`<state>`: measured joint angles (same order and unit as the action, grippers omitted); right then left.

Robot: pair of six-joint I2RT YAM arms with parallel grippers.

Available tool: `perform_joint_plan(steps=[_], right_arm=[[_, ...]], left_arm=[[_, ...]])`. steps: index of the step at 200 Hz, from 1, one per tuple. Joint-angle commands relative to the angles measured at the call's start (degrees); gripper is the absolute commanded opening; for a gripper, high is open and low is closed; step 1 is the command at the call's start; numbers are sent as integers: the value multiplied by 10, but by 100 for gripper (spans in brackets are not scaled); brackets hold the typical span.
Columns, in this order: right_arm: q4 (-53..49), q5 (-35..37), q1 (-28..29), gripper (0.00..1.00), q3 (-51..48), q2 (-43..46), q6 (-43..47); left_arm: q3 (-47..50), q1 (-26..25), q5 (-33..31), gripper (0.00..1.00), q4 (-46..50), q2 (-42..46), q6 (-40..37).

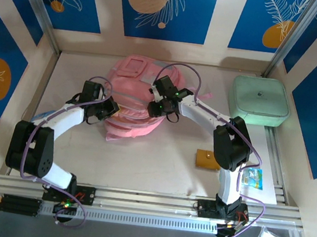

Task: Pack the student bag
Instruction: Unzip the student bag at the top-center of the table.

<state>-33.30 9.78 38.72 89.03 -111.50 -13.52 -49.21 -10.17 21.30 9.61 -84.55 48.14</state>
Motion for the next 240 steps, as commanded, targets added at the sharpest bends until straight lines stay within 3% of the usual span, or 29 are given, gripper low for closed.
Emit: perform_joint_plan(steps=[1, 75, 109, 173, 201, 240], right_arm=[[2, 17, 6, 29, 19, 19, 0], [0, 12, 13, 21, 39, 5, -2], [-12, 13, 12, 11, 49, -5, -1], [-15, 20, 13, 6, 23, -2, 11], [1, -13, 19, 4, -6, 18, 39], [37, -114, 22, 4, -63, 61, 72]], left_arm=[[-4, 2, 31, 3, 14, -3, -4], [-2, 2, 32, 3, 12, -3, -4], [-2, 2, 36, 3, 7, -5, -2], [-2, 2, 38, 3, -3, -10, 6], [-1, 2, 41, 3, -14, -11, 17], [-1, 1, 43, 3, -35, -16, 36]])
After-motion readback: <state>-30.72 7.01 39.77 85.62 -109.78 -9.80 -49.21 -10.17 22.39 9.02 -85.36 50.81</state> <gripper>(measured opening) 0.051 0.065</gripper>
